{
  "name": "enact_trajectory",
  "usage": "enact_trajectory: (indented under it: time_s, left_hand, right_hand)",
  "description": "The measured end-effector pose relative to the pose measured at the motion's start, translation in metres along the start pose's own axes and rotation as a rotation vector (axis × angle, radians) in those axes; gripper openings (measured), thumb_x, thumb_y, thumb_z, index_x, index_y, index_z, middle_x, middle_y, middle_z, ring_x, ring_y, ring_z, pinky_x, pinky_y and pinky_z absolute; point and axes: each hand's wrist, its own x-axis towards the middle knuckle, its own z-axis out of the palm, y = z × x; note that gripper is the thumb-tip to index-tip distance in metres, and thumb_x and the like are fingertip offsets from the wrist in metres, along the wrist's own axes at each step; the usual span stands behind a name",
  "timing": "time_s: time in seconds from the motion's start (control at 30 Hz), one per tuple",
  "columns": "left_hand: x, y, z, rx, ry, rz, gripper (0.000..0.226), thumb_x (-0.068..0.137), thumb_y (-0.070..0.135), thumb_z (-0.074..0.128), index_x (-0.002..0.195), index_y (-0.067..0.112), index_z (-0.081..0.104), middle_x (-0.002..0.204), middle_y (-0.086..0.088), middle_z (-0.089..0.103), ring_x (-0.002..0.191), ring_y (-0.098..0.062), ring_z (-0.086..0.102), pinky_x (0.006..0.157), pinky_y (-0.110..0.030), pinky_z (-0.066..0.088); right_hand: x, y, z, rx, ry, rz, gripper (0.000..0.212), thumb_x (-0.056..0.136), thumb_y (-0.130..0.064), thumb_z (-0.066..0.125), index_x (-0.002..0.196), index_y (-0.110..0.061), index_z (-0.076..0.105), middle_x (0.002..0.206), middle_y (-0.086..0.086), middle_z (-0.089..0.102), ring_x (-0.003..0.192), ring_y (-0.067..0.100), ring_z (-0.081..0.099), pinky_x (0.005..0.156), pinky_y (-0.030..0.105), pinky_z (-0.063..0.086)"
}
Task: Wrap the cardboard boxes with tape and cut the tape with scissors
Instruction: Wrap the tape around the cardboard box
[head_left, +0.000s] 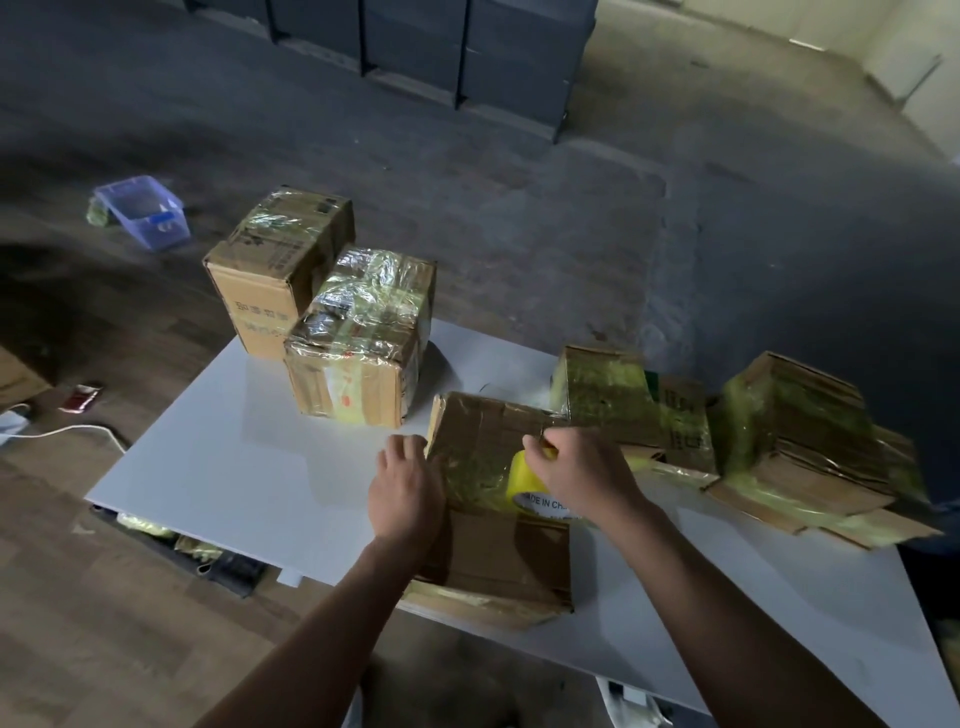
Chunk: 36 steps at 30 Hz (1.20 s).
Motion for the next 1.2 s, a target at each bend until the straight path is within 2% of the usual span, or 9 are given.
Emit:
enact_trajectory:
  time_s: [0.1,0.17,0.27,0.37,0.5,0.6,0.73,0.97,1.2]
  left_hand:
    - [-0.011,0.001,-0.002,0.108,0.066,0.525,0.039,0.086,0.016,0.062,0.124,0.003,0.062,0.126,-0.017,0.061,0.114,-0.035,0.06,0.088,-0.046,0.052]
    - [-0.027,-0.001,0.004,0.207,-0.075,0.661,0.054,0.092,0.031,0.05,0.139,0.003,0.048,0.145,-0.014,0.045,0.134,-0.032,0.044,0.109,-0.05,0.036]
    - [-0.036,-0.005,0.01,0.372,-0.288,0.585,0.078,0.095,0.056,0.026,0.153,0.006,0.011,0.159,-0.011,0.004,0.149,-0.025,0.001,0.12,-0.046,-0.003]
    - [-0.034,-0.001,0.01,0.501,-0.357,0.58,0.086,0.092,0.064,0.017,0.153,0.005,-0.002,0.16,-0.013,-0.006,0.148,-0.025,-0.01,0.119,-0.042,-0.013]
    - [-0.036,0.002,0.011,0.548,-0.364,0.565,0.085,0.094,0.063,0.017,0.153,0.004,-0.002,0.161,-0.014,-0.004,0.148,-0.026,-0.01,0.118,-0.042,-0.016]
    - [-0.035,0.003,0.011,0.565,-0.379,0.563,0.084,0.095,0.062,0.014,0.153,0.004,-0.003,0.161,-0.014,-0.004,0.148,-0.026,-0.011,0.119,-0.042,-0.013]
    - [-0.035,0.005,0.01,0.556,-0.414,0.537,0.087,0.093,0.065,0.016,0.152,0.004,-0.003,0.161,-0.015,-0.007,0.148,-0.026,-0.013,0.119,-0.043,-0.012]
    - [-0.043,0.03,0.021,0.546,-0.409,0.54,0.082,0.094,0.061,0.006,0.151,0.002,0.0,0.159,-0.02,-0.005,0.148,-0.032,-0.01,0.116,-0.05,-0.009]
    - [-0.051,0.029,0.034,0.446,-0.401,0.528,0.085,0.093,0.063,0.014,0.152,0.004,-0.002,0.16,-0.017,-0.004,0.148,-0.026,-0.012,0.115,-0.041,-0.016]
  right_hand:
    - [0.005,-0.005,0.003,-0.015,-0.008,0.026,0.051,0.095,-0.04,0.043,0.052,-0.014,0.033,0.049,0.002,0.032,0.046,0.015,0.032,0.044,0.029,0.017]
    - [0.006,-0.002,0.003,-0.012,-0.012,0.03,0.05,0.094,-0.041,0.042,0.053,-0.014,0.035,0.049,0.001,0.035,0.046,0.014,0.035,0.044,0.027,0.019]
    - [0.004,0.002,0.005,0.047,0.0,-0.023,0.05,0.092,-0.043,0.045,0.053,-0.014,0.034,0.048,0.001,0.035,0.045,0.016,0.034,0.044,0.028,0.021]
    - [0.005,0.012,0.007,0.172,-0.007,-0.033,0.05,0.088,-0.052,0.05,0.057,-0.014,0.04,0.05,0.001,0.038,0.048,0.017,0.039,0.046,0.03,0.026]
    - [-0.006,0.036,0.014,0.464,-0.075,0.009,0.052,0.079,-0.068,0.048,0.068,-0.018,0.061,0.06,0.0,0.059,0.057,0.011,0.055,0.055,0.031,0.04]
    - [-0.014,0.042,0.023,0.655,-0.064,0.027,0.058,0.079,-0.063,0.052,0.081,-0.008,0.07,0.079,0.017,0.067,0.07,0.017,0.061,0.062,0.029,0.044]
    - [-0.008,0.044,0.01,0.455,0.011,0.005,0.05,0.088,-0.052,0.059,0.053,-0.018,0.048,0.047,-0.004,0.045,0.048,0.011,0.043,0.05,0.03,0.032]
    - [-0.007,0.036,0.001,0.156,0.027,-0.056,0.052,0.093,-0.049,0.051,0.054,-0.017,0.037,0.049,0.002,0.037,0.048,0.019,0.038,0.049,0.031,0.026]
    - [-0.015,0.054,0.007,0.544,-0.028,0.02,0.046,0.081,-0.063,0.051,0.057,-0.024,0.053,0.049,-0.012,0.047,0.049,0.0,0.042,0.049,0.018,0.03]
